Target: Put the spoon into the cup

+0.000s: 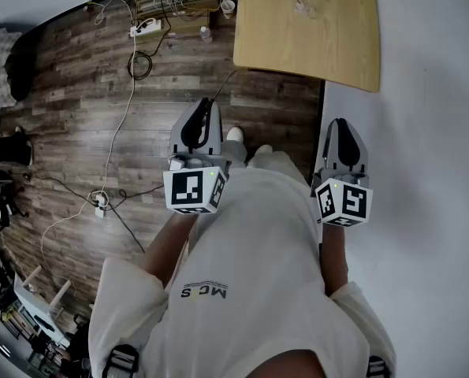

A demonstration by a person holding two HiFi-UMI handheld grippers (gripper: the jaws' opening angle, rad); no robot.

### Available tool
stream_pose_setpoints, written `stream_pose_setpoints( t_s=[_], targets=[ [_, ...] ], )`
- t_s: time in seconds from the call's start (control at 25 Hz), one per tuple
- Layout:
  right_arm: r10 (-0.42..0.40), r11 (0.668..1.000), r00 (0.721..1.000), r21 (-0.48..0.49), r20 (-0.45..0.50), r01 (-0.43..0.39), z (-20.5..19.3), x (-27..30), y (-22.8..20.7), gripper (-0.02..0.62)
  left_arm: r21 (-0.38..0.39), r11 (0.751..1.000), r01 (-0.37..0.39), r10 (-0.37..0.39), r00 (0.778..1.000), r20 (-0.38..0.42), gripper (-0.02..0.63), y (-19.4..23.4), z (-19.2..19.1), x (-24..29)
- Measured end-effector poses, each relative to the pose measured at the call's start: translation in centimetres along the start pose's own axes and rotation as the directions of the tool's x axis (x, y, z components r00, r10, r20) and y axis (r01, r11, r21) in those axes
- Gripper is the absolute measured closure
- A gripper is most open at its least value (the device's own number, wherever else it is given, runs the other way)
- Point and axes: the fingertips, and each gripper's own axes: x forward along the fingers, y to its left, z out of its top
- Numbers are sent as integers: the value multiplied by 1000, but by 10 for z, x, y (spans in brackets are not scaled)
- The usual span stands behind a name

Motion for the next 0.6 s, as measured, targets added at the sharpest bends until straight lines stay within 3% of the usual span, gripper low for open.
stream_pose_setpoints(
  t_s=[0.12, 0.28, 0.6],
  targets=[
    [25, 999, 1000, -26, -1, -25, -8, -21, 2, 545, -2, 1000, -2, 2, 1000, 1, 560, -22, -2, -25],
    [52, 998, 998, -30, -16, -53, -12, -57, -12, 545, -31, 999, 10, -13, 997, -74, 560, -58, -13, -52],
    [78, 995, 997, 57, 12, -79, -66, -107, -7, 545, 64, 994, 92, -86, 992, -90, 560, -121, -35, -88]
  ],
)
